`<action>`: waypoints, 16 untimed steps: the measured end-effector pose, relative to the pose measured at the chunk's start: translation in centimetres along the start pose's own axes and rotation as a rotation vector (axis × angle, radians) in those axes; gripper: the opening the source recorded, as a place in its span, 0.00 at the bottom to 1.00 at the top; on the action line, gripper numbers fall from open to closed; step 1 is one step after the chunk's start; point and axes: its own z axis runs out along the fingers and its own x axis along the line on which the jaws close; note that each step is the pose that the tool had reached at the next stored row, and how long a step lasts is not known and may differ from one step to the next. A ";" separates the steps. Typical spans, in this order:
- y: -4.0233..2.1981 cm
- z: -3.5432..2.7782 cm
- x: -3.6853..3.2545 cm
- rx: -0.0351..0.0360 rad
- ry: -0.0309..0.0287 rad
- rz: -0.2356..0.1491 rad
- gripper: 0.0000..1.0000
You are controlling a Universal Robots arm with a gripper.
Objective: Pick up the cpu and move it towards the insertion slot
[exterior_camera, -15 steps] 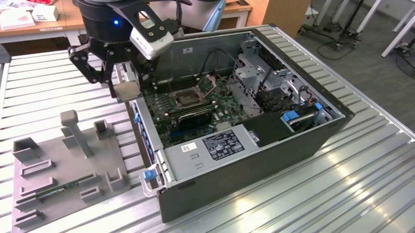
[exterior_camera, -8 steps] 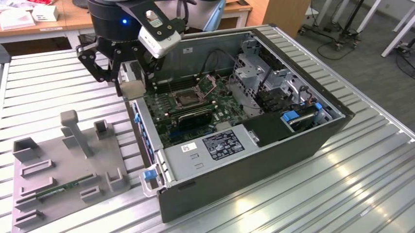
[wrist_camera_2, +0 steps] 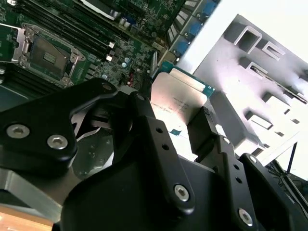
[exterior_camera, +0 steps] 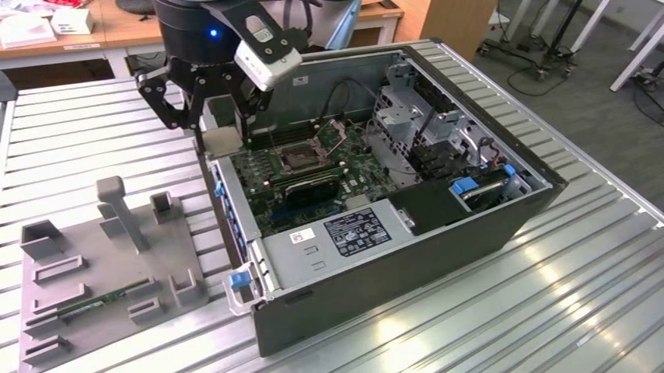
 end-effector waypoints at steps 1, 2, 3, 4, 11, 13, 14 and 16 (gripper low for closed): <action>0.00 0.00 -0.14 0.0000 0.0000 0.000 0.54; -0.01 0.00 -0.26 0.0000 0.0000 0.000 0.54; -0.01 0.00 -0.39 0.0000 0.0000 0.000 0.54; -0.01 0.00 -0.52 0.0000 0.0000 0.000 0.54; -0.03 0.00 -1.35 0.0000 0.0000 0.000 0.54; -0.03 0.00 -1.58 0.0000 0.0000 0.000 0.54; -0.03 0.00 -1.71 0.0000 0.0000 0.000 0.54; -0.04 0.00 -1.97 0.0000 0.0000 0.000 0.54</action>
